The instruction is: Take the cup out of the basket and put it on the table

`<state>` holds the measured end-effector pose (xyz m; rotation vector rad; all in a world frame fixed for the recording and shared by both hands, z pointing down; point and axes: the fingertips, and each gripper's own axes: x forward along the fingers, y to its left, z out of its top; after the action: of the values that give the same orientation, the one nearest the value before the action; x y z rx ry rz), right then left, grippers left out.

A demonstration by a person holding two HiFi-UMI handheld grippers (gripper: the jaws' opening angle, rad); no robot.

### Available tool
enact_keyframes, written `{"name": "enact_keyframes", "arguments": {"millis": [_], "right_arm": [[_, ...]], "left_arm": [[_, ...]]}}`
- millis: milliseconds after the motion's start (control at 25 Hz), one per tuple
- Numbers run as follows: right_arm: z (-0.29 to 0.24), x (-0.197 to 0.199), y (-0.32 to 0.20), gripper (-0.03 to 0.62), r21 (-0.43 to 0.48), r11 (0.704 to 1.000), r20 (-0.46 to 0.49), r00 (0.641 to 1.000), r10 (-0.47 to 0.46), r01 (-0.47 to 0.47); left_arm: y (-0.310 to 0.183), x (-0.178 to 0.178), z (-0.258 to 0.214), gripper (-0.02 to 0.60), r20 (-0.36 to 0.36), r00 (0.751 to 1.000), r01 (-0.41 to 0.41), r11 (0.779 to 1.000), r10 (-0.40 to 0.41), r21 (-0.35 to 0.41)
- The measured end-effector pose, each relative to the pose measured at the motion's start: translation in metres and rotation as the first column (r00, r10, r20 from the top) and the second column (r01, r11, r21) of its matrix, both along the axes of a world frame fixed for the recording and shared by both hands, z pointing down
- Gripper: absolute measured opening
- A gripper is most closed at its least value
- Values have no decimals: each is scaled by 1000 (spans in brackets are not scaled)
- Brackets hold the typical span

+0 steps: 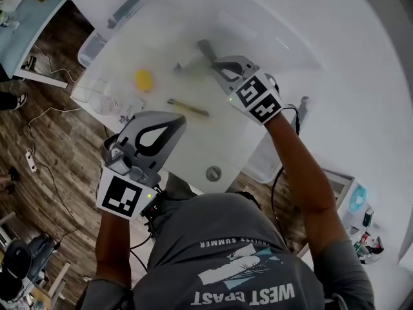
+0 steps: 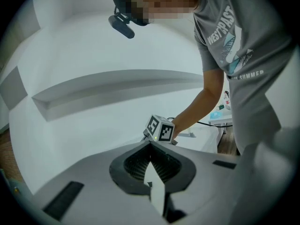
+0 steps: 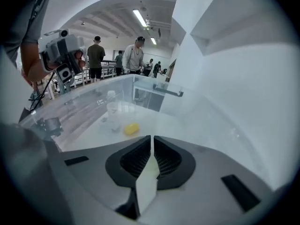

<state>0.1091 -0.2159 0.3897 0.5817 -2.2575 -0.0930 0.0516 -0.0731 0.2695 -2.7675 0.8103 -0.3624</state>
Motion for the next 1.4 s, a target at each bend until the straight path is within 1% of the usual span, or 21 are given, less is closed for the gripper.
{"name": "enact_keyframes", "arguments": {"millis": [80, 160, 240, 440, 640, 840, 1080, 1280, 1360, 1400], "right_arm": [[20, -5, -5, 30, -41, 999, -31, 999, -19, 17], [41, -8, -7, 63, -84, 996, -65, 997, -39, 33], [58, -11, -8, 73, -115, 992, -100, 993, -61, 49], [94, -15, -11, 91, -164, 982, -171, 978, -118, 90], [129, -12, -11, 115, -208, 972, -244, 956, -162, 111], [156, -13, -11, 119, -230, 964, -309, 929, -205, 136], [176, -13, -16, 119, -242, 958, -373, 897, -238, 154], [183, -13, -25, 118, -210, 963, -421, 874, -244, 168], [182, -15, -25, 105, -211, 960, -425, 868, -258, 183], [182, -16, -23, 87, -214, 959, -425, 866, -264, 187]], "left_arm": [[-3, -3, 3, 9, -5, 1000, 11, 1000, -11, -8], [-4, -5, 6, 9, -9, 1000, 19, 1000, -20, -15], [-5, -8, 8, 9, -13, 999, 29, 999, -29, -22], [-10, -12, 14, 9, -19, 999, 44, 998, -45, -38], [-11, -14, 18, 9, -27, 998, 52, 997, -53, -50], [-12, -16, 24, 9, -30, 998, 55, 997, -57, -59], [-11, -18, 27, 9, -27, 998, 59, 996, -61, -71], [-11, -20, 29, 9, -28, 997, 64, 995, -66, -76], [-11, -22, 31, 9, -28, 997, 67, 995, -70, -80], [-11, -22, 32, 9, -29, 997, 68, 994, -70, -81]]}}
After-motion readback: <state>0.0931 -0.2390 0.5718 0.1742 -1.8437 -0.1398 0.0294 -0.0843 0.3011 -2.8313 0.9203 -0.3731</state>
